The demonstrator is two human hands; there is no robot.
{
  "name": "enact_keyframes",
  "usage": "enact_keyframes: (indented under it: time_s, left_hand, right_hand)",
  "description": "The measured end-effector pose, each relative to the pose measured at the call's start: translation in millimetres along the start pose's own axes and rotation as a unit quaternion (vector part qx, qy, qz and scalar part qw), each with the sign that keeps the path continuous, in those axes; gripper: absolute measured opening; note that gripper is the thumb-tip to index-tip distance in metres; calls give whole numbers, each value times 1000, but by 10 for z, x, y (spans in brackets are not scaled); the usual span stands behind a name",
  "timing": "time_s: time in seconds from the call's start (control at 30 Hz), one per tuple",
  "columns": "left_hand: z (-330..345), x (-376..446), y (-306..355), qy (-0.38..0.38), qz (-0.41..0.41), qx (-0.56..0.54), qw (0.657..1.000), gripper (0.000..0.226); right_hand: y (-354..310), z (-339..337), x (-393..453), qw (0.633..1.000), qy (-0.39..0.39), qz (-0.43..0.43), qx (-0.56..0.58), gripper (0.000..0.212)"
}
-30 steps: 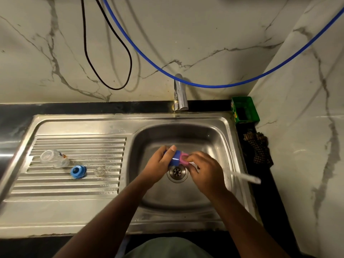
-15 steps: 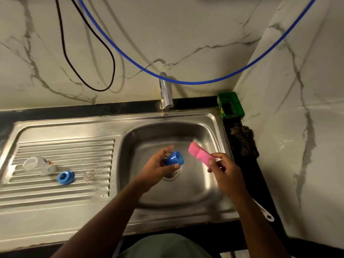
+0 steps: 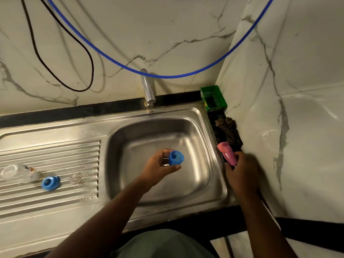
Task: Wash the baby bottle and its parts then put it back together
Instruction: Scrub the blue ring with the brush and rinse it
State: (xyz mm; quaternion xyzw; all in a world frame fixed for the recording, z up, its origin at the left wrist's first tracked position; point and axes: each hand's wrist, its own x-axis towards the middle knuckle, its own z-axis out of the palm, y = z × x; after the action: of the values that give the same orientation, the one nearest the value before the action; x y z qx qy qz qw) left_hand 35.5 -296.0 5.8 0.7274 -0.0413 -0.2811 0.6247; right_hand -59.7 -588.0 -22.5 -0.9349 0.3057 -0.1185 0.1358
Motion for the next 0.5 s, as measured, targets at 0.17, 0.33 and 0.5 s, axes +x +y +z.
enact_keyframes:
  time_s: [0.17,0.33,0.5]
  left_hand:
    - [-114,-34,-80,28,-13,-28,999,48]
    - [-215,3,-108,96,-9,-40,995,51]
    - [-315,53,-76,104,-10,-28,994,46]
  right_hand:
    - [-353,28,-99,987,116,-104,48,42]
    - [-990,286,-275,939,-81,-240,233,58]
    - [-1532,530,-316,882,-281,-202,320,74]
